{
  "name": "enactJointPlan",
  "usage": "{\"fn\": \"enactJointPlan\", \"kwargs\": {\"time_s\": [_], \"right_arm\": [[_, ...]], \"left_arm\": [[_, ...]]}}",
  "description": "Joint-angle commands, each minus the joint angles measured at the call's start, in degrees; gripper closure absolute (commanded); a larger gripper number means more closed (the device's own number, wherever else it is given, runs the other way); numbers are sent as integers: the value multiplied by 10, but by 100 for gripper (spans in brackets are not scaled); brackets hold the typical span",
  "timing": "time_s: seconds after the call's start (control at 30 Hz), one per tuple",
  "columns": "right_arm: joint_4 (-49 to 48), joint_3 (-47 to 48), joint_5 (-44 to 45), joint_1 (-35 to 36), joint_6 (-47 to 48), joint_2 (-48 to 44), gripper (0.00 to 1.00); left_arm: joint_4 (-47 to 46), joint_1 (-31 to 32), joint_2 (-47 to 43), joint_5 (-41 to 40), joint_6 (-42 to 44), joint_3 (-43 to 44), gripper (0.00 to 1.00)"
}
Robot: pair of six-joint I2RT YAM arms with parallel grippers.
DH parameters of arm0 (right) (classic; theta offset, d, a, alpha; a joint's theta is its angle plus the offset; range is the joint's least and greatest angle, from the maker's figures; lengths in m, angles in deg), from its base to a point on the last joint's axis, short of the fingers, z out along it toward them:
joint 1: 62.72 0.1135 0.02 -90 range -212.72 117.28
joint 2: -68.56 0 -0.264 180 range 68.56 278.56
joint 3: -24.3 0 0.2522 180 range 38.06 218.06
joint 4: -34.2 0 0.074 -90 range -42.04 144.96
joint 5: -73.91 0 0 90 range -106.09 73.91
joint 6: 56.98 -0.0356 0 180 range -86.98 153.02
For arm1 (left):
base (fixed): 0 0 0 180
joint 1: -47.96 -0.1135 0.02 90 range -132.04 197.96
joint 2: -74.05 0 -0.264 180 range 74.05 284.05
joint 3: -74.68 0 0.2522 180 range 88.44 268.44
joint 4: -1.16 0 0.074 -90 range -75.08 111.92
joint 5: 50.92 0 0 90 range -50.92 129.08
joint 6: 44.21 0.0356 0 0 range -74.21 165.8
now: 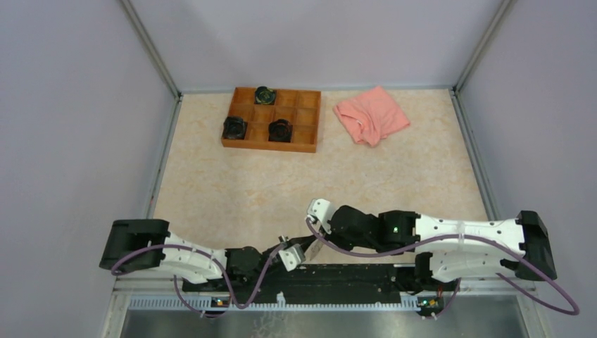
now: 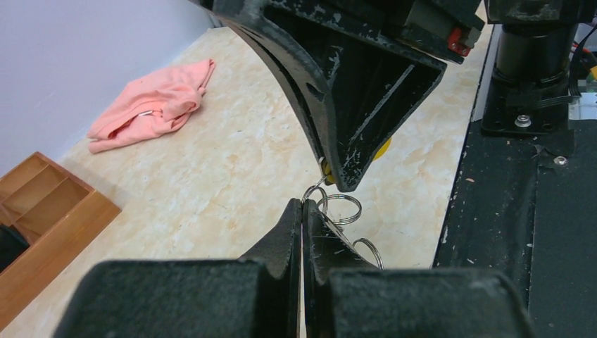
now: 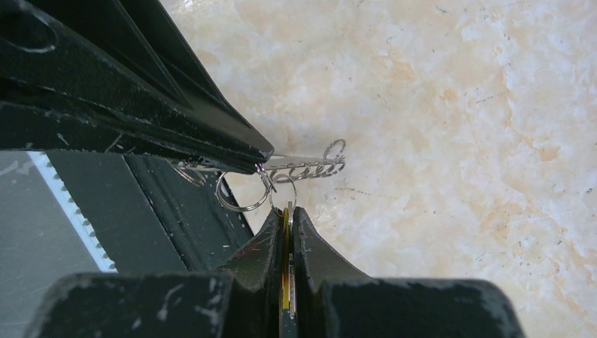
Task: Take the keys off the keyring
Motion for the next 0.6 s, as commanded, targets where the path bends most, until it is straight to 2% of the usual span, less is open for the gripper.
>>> {"fn": "enactJointPlan", "kwargs": {"time_s": [0.0, 0.3, 0.57], "right_arm": [[15, 16, -6, -5, -8, 12, 100], [3, 33, 41, -5, 25, 7, 100], [-21, 44, 45, -1, 77, -7, 100]], "left_arm": [[-41, -1, -20, -27, -9, -11, 100], [-24, -1, -1, -4, -15, 1, 100], [-17, -1, 20, -15, -17, 14, 77]]}}
